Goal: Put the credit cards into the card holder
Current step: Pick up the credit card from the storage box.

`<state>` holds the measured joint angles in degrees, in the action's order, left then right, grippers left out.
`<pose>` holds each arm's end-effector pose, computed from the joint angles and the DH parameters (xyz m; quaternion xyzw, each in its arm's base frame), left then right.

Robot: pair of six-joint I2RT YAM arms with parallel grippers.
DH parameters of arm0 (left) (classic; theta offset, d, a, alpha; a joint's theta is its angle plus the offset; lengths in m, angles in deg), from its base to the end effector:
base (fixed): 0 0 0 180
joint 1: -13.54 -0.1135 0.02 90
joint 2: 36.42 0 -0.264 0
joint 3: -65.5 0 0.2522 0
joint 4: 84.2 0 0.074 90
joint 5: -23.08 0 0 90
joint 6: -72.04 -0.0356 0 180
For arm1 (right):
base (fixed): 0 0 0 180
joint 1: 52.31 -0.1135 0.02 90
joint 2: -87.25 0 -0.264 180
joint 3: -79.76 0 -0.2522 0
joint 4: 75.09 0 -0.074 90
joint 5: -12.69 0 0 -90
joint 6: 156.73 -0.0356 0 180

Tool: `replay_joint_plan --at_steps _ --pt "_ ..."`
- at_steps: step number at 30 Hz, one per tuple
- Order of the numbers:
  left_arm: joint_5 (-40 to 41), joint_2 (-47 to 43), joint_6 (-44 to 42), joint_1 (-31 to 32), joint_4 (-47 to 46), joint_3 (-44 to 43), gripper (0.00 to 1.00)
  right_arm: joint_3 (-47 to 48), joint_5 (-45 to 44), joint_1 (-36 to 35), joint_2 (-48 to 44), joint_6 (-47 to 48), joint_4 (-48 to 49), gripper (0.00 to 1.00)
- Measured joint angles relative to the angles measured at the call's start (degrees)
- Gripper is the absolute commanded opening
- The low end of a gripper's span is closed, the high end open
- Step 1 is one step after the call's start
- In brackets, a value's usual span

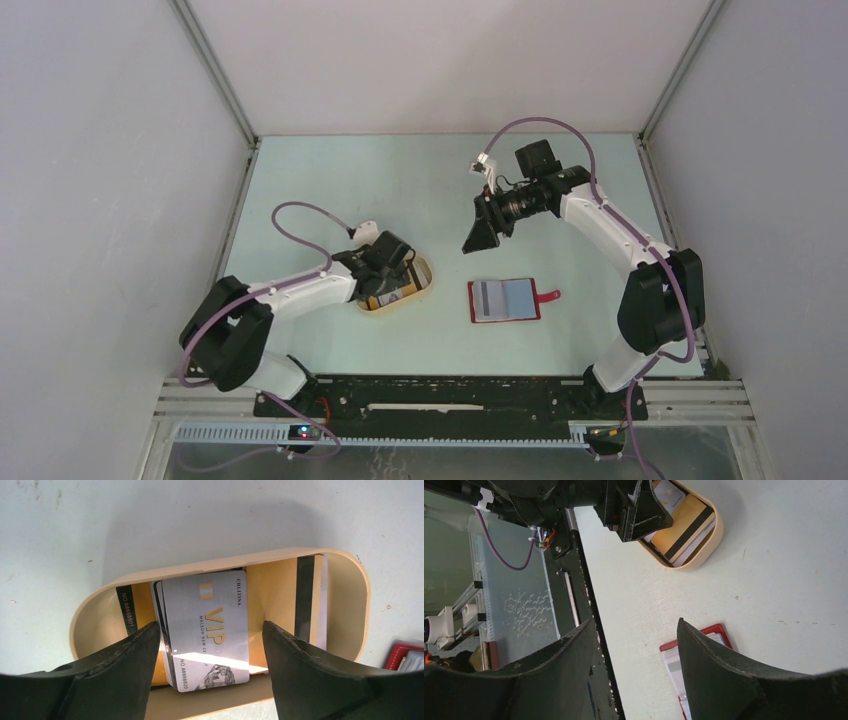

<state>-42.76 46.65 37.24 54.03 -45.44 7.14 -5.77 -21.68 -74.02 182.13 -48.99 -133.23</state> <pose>0.2109 -0.1609 0.1749 -0.1695 0.9378 -0.0296 0.3016 0.3085 0.1545 0.2945 -0.4064 0.7587 0.4572 0.2240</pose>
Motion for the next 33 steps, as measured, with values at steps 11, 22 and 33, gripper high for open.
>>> replay_joint_plan --at_steps 11,22,33 --pt "-3.04 -4.39 -1.27 -0.17 -5.77 4.52 0.78 0.00 0.00 0.00 0.00 0.02 -0.02 0.70" --pt "-6.34 -7.28 -2.78 -1.29 -11.74 8.26 0.77 0.00 0.02 0.00 0.04 0.02 -0.02 0.70" --pt "-9.42 -10.78 -3.23 -3.48 -16.37 12.28 0.75 0.00 0.02 0.00 0.20 0.07 -0.02 0.70"
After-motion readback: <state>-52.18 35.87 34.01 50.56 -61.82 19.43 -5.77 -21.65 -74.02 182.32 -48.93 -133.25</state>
